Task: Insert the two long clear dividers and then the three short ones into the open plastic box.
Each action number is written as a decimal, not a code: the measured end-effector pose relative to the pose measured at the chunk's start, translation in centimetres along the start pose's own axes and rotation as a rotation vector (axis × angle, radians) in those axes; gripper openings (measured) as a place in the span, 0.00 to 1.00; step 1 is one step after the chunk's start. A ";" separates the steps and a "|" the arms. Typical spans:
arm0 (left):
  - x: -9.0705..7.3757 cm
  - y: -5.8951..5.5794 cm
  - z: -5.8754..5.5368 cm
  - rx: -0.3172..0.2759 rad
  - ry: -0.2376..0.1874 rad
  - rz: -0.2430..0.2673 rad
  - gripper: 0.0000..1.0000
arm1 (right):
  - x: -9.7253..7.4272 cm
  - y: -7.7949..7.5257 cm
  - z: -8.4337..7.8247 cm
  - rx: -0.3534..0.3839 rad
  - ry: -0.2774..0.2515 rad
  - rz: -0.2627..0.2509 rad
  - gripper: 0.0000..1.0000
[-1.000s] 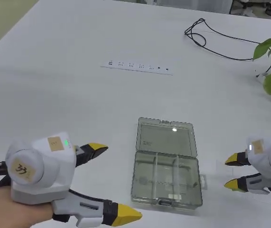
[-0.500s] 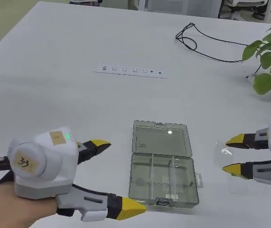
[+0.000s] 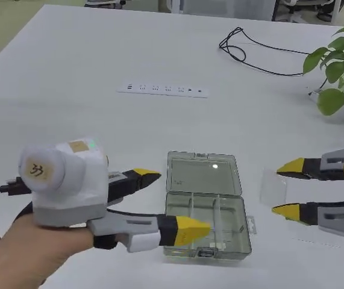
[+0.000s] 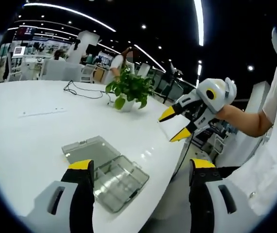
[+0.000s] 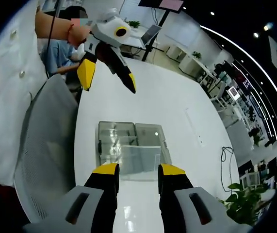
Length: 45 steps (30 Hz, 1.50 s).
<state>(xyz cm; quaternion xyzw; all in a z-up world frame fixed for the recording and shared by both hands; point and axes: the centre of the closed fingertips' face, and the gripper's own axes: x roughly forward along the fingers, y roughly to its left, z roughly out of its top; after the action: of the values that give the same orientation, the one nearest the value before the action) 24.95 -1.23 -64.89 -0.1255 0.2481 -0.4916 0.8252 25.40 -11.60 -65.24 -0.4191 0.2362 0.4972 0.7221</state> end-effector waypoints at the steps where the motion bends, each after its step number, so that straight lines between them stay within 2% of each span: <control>1: 0.2 -0.4 0.3 -0.003 -0.008 -0.012 0.79 | -0.1 0.1 0.4 -0.009 0.000 -0.002 0.32; 10: 2.0 -3.2 1.5 -0.198 -0.034 -0.112 0.61 | -0.9 0.9 2.2 -0.089 0.020 -0.017 0.32; 16: 3.0 -4.7 2.4 -0.299 -0.055 -0.170 0.46 | -1.1 1.4 3.0 -0.144 0.043 -0.021 0.32; 19: 3.5 -5.2 2.3 -0.318 -0.045 -0.186 0.40 | -1.1 1.7 3.5 -0.155 0.042 -0.017 0.32; 23: 4.3 -5.7 1.6 -0.332 -0.017 -0.196 0.36 | -1.2 1.8 4.1 -0.173 0.042 -0.019 0.32; 29: 5.2 -6.0 1.2 -0.375 -0.009 -0.206 0.26 | -1.3 2.0 4.4 -0.198 0.054 -0.021 0.32; 38: 5.6 -6.0 0.9 -0.380 -0.001 -0.212 0.13 | -1.2 2.3 4.5 -0.213 0.067 -0.012 0.32; 40: 5.7 -6.0 0.7 -0.365 0.008 -0.210 0.11 | -1.1 2.3 4.5 -0.214 0.069 -0.009 0.33; 45: 5.7 -5.9 0.7 -0.370 0.000 -0.213 0.04 | -0.9 2.5 4.5 -0.221 0.075 -0.003 0.33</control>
<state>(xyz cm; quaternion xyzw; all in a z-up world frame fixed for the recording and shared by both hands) 23.09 -9.09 -63.23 -0.3004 0.3197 -0.5219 0.7315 22.36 -7.88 -63.05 -0.5146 0.2063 0.5031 0.6630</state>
